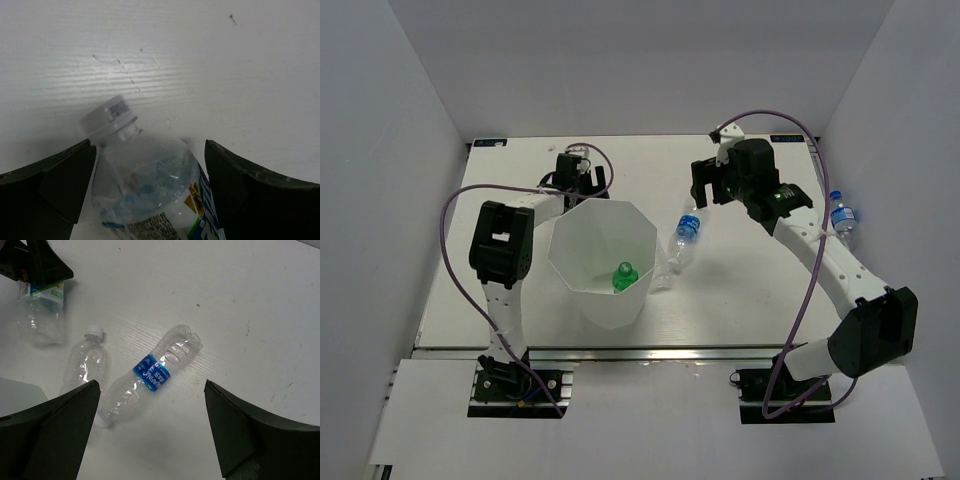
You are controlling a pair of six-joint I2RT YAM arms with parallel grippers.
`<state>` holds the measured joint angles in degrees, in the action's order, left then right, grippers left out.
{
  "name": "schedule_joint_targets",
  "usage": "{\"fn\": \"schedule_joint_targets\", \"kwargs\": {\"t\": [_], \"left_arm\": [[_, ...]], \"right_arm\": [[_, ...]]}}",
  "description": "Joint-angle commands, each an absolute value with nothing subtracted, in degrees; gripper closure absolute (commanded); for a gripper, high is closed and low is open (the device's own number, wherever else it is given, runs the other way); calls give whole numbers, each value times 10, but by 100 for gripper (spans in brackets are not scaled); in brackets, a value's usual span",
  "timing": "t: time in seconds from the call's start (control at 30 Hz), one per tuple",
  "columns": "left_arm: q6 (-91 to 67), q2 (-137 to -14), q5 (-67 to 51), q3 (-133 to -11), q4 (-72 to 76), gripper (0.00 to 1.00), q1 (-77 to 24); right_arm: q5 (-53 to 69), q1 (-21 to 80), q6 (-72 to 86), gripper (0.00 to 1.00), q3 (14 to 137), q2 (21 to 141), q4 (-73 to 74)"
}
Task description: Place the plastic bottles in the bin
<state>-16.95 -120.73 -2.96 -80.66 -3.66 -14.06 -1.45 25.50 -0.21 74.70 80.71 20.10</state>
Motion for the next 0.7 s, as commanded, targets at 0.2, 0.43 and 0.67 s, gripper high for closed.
{"fn": "schedule_joint_targets", "kwargs": {"t": [0.2, 0.43, 0.67], "left_arm": [[-143, -1228, 34, -840, -75, 5, -140], [-138, -1216, 40, -841, -69, 42, -141], [-157, -1151, 82, -823, -68, 86, -140]], "right_arm": [[25, 252, 13, 10, 806, 836, 200], [36, 251, 25, 11, 813, 848, 199], [43, 252, 25, 11, 802, 838, 189]]}}
